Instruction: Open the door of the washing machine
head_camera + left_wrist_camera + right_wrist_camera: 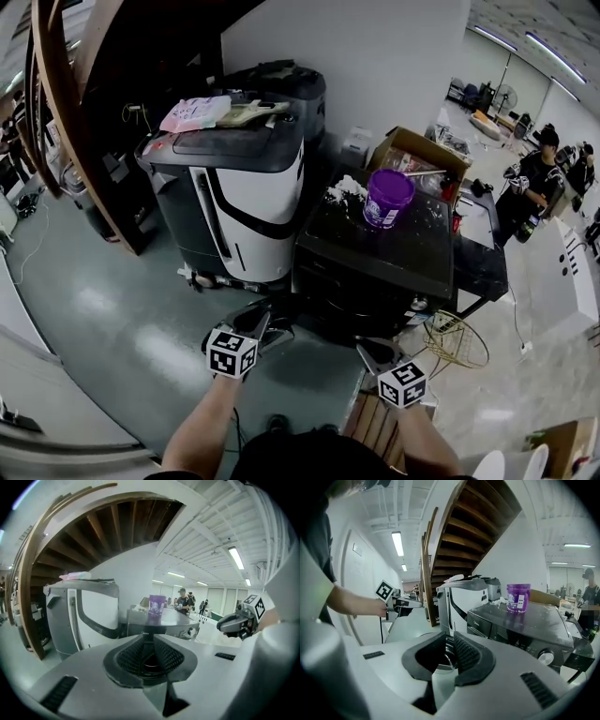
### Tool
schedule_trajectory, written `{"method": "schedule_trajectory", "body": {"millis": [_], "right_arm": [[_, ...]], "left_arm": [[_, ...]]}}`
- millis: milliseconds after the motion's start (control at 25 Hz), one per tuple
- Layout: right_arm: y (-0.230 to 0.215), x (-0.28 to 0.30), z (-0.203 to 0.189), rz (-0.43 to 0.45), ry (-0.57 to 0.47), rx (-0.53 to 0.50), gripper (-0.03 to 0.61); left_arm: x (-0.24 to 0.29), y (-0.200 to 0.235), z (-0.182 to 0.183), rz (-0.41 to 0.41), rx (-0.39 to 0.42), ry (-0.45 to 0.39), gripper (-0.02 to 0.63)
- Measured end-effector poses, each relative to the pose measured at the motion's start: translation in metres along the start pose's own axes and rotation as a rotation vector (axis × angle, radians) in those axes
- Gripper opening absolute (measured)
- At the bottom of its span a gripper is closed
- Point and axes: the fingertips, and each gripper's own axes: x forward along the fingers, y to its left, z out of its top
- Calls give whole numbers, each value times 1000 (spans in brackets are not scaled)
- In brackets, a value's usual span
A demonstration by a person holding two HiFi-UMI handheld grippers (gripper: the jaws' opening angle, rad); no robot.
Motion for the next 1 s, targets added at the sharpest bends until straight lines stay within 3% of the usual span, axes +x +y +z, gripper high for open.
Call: {"method": "schedule_trajectory", "body": {"millis": [360, 640, 800, 1000], "right_arm": [[-28, -40, 31, -14, -134, 52, 41], [-42, -76, 60, -78, -222, 98, 14], [-36, -95, 87, -83, -272, 31, 14], [-30, -107, 124, -72, -320, -44, 14]], "left_arm": [[-20, -69, 33, -57, 5, -81, 40], [-28, -95, 71, 12, 94, -143, 20], [-34, -97, 111, -2, 54, -217, 18], [-29, -108, 149, -44, 148, -261, 17]]}}
